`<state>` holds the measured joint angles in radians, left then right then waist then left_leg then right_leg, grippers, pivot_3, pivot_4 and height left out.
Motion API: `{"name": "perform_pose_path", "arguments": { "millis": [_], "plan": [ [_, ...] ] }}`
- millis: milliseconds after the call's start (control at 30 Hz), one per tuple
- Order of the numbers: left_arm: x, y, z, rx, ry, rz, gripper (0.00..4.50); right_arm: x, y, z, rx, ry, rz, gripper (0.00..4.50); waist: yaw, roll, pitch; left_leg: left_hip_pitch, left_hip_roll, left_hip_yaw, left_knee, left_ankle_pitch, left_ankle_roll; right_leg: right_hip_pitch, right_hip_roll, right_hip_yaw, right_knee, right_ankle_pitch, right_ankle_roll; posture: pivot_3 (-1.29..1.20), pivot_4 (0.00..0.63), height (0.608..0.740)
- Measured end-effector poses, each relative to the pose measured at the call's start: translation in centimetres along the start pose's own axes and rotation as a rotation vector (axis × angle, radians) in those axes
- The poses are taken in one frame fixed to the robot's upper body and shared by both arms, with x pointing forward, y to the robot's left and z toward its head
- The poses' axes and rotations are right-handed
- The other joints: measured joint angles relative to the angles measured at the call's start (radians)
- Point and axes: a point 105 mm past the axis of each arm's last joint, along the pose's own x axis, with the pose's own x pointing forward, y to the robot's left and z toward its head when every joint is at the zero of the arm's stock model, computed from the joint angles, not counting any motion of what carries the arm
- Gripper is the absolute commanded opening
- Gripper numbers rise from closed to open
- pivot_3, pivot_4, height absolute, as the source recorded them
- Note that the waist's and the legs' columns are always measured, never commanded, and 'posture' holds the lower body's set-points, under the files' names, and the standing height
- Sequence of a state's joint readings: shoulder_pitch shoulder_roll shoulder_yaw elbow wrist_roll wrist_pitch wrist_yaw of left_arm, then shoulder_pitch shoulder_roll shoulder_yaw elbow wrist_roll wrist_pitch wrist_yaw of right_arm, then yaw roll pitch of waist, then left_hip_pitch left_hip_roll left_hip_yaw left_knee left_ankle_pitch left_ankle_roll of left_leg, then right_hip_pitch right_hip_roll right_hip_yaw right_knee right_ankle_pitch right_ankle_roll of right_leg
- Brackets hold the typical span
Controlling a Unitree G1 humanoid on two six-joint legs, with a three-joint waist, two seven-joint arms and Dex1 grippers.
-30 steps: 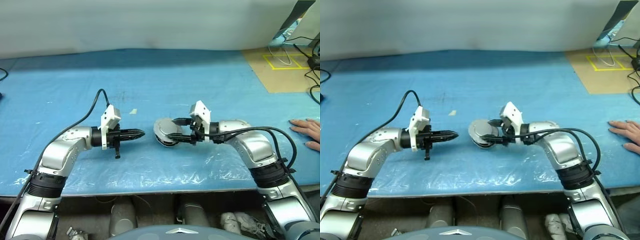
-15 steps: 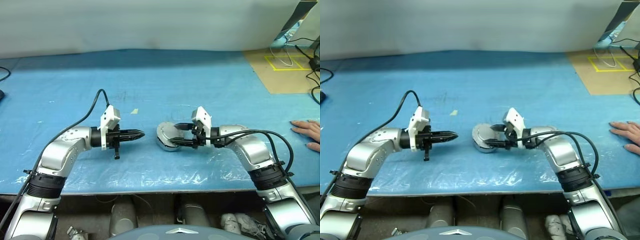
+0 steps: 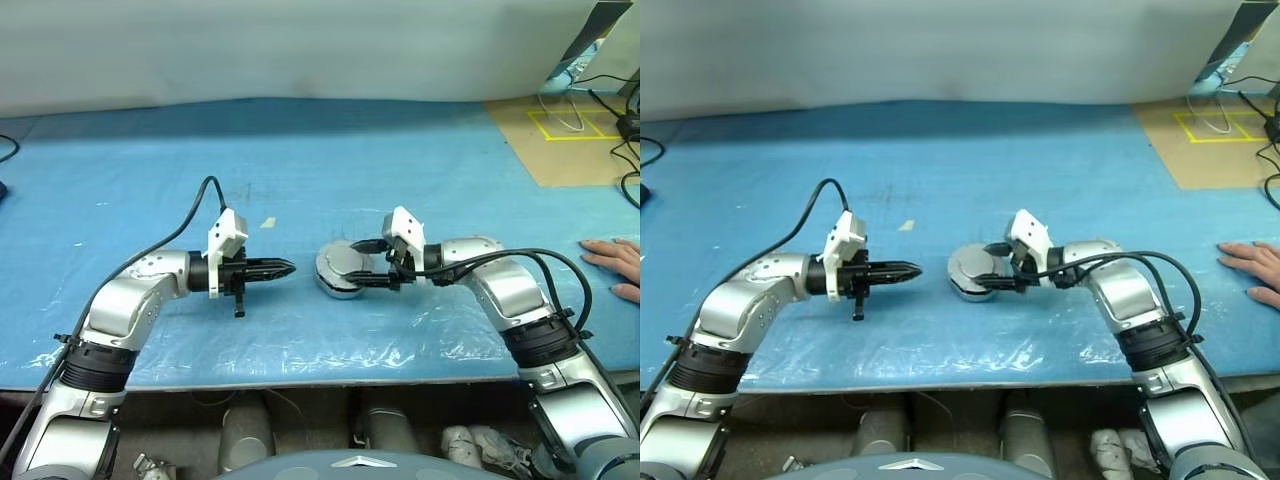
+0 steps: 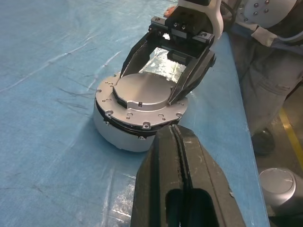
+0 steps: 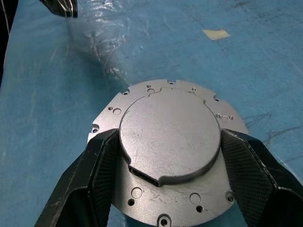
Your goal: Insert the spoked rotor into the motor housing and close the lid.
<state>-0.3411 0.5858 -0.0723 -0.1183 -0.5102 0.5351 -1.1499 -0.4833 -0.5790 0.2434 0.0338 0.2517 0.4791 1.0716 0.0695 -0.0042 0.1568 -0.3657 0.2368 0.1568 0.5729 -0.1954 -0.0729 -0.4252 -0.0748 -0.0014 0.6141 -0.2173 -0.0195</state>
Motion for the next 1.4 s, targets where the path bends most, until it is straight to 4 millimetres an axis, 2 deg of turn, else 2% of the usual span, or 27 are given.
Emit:
{"name": "perform_pose_path", "arguments": {
  "millis": [533,933,1000,1133,1267,1400],
  "plan": [
    [0.2,-0.1,0.4,-0.013,-0.003,0.003,0.0,1.0,0.2,-1.0,-0.036,-0.027,-0.043,2.99,-0.002,0.0,0.0,0.007,0.0,0.002,0.0,0.0,0.0,0.002,0.0,0.003,0.003,0.0,0.0,0.0,0.15,0.74],
    [0.4,-0.3,0.6,-0.002,-0.012,-0.006,0.0,1.6,-0.8,-2.1,0.036,-0.051,-0.061,2.99,-0.002,-0.002,-0.002,0.02,0.0,0.005,-0.001,-0.001,0.002,0.014,0.0,0.005,0.003,0.0,0.0,0.0,0.15,0.74],
    [0.5,-0.4,0.6,0.001,-0.016,-0.008,0.0,1.7,-0.8,-2.4,0.03,-0.049,-0.06,2.99,-0.002,-0.002,-0.002,0.024,0.0,0.005,-0.002,-0.003,0.005,0.019,-0.001,0.004,0.002,-0.004,0.006,0.0,0.15,0.74],
    [0.4,-0.4,0.5,0.005,-0.018,-0.008,0.0,1.5,-0.7,-2.6,0.018,-0.042,-0.063,2.99,-0.001,-0.002,-0.003,0.027,-0.001,0.005,-0.006,-0.003,0.005,0.022,-0.001,0.004,-0.004,-0.005,0.007,0.0,0.15,0.74],
    [0.4,0.4,-0.1,-0.001,-0.012,0.025,0.0,1.3,-0.4,-2.6,0.004,-0.033,-0.052,2.99,0.0,-0.003,-0.006,0.028,-0.002,0.005,-0.009,-0.003,0.005,0.023,-0.001,0.004,-0.007,-0.004,0.007,0.0,0.15,0.74],
    [1.7,2.0,-1.3,0.009,0.011,0.082,0.0,0.9,0.2,-2.3,0.0,-0.014,-0.039,2.99,0.0,-0.002,-0.007,0.023,-0.001,0.005,-0.011,-0.001,0.001,0.02,-0.001,0.003,-0.01,-0.002,0.002,0.0,0.15,0.74]
  ]
}}
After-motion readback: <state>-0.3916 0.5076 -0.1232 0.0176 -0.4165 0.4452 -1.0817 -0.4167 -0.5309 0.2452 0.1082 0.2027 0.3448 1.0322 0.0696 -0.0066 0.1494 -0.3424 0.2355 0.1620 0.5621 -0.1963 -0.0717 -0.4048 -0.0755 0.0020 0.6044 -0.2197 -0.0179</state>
